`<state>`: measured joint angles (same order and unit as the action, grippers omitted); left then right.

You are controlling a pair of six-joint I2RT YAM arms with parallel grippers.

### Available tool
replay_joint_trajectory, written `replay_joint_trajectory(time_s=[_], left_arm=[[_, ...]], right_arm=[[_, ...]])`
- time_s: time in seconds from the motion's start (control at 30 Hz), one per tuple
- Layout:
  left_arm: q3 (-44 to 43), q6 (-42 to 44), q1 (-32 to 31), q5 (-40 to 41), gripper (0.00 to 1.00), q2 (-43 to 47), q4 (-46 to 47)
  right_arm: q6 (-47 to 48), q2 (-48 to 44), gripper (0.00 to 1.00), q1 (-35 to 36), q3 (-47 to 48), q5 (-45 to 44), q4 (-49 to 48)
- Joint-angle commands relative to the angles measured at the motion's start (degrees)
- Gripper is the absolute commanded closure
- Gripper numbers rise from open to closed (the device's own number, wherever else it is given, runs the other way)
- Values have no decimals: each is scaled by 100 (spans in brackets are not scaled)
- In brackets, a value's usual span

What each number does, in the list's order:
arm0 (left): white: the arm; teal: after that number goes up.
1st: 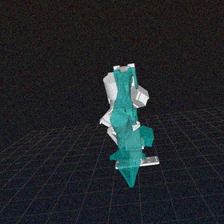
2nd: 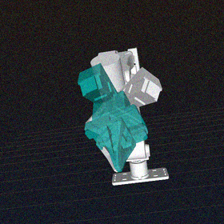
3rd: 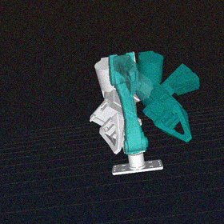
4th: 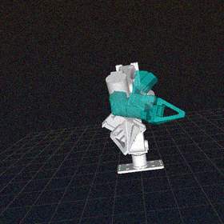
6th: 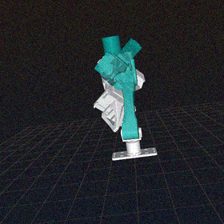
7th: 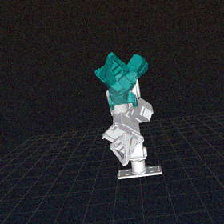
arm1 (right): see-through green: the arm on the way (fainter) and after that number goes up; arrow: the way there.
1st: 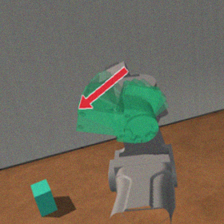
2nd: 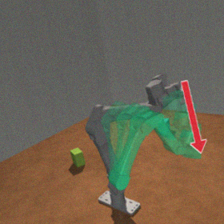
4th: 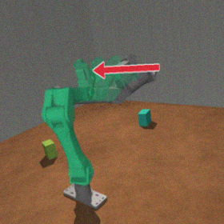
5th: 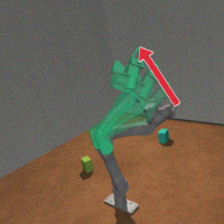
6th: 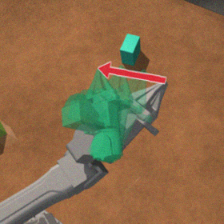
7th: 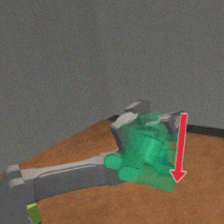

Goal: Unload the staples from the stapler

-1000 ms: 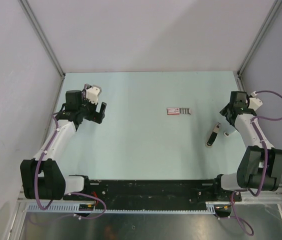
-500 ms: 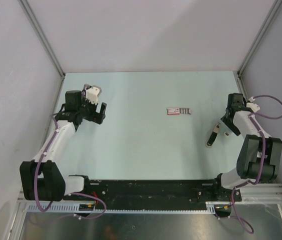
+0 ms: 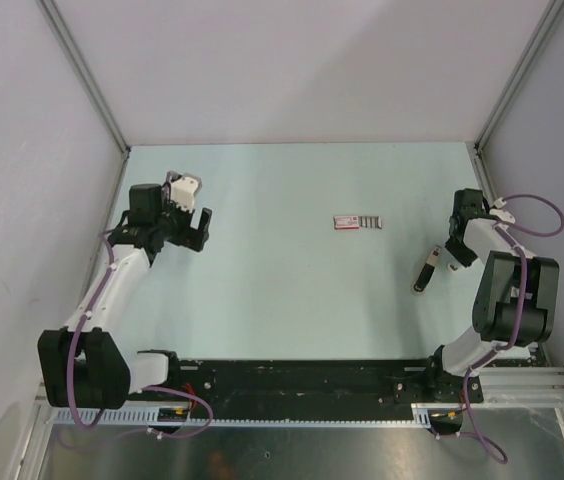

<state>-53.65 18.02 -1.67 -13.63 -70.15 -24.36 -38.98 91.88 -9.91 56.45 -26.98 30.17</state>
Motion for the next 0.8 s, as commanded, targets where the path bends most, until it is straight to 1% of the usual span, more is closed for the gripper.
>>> replay_joint_trajectory(time_s=[0.0,0.07,0.2,0.3,0.4,0.5,0.63,0.77], left_arm=[[78,-40,49,29,1,295,-159],[51,-59,45,-45,1,382,-239],[-106,-140,45,-266,1,528,-476],[-175,-205,49,-458,0,682,-606],[-244,-353,99,-732,1,829,-741],[-330,-497,143,-1078,1,882,-834],[-313,-420,149,-1741,1,919,-948],[-93,-57,150,-2301,1,1060,-1036]], right_arm=[[-40,-424,86,126,77,-96,-165],[9,-824,89,272,77,-211,-151],[188,-1839,90,797,89,-303,-226],[222,-2437,92,1491,166,-272,-277],[20,-2623,97,2384,308,-137,-289],[-211,-2437,99,3520,343,54,-744],[-374,-1705,100,4879,370,427,-1907],[-491,-756,100,5749,711,673,-2907]])
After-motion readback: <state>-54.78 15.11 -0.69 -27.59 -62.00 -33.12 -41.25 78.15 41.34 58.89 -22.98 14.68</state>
